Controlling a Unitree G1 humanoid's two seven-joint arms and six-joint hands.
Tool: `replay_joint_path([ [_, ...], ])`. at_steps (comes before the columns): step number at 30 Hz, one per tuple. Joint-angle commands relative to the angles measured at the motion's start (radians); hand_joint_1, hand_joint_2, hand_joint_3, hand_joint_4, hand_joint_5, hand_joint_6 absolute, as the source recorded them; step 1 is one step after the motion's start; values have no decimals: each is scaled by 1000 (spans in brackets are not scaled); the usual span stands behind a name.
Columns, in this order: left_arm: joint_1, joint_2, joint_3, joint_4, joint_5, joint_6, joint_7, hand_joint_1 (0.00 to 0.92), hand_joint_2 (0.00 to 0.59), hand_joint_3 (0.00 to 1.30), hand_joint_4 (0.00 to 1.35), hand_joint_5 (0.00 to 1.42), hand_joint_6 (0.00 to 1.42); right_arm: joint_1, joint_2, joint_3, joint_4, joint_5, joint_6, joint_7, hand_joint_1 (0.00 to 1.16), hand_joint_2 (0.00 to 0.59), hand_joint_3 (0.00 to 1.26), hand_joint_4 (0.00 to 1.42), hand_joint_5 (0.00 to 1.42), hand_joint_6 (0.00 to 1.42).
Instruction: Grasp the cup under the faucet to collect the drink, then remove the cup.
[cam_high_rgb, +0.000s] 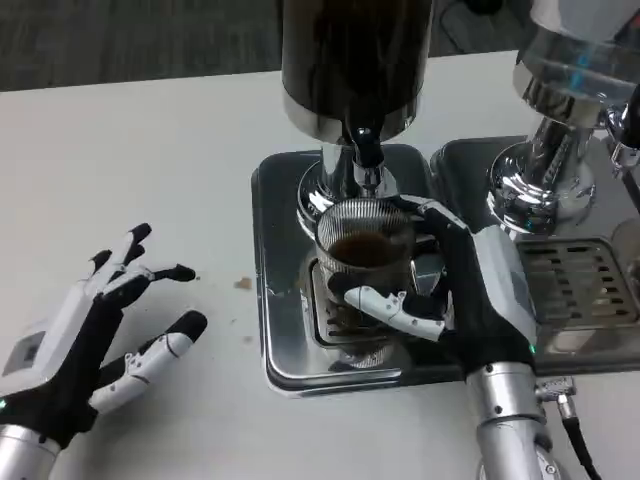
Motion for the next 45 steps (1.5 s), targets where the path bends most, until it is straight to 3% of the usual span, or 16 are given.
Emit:
replay_joint_path([
  [1, -9, 0, -10, 17, -11, -15, -13, 0, 189, 368, 0, 74, 0, 10, -3, -15, -28, -1, -58, -42, 927, 161, 538, 618, 916, 1321],
  [12, -38, 0, -23, 49, -9, -25, -23, 0, 179, 338, 0, 74, 0, 39, -17, -26, -65, -21, -88, -68, 933, 153, 572, 645, 945, 1372],
  [21, -40, 13, -37, 47, 2, -11, -29, 0, 153, 72, 0, 20, 0, 70, -32, -41, -101, -8, -96, -52, 934, 153, 587, 657, 956, 1382],
  [45, -48, 31, -48, 49, 15, 6, -66, 0, 149, 9, 0, 0, 0, 225, -54, -50, -297, 6, -99, 8, 934, 146, 593, 673, 971, 1384],
])
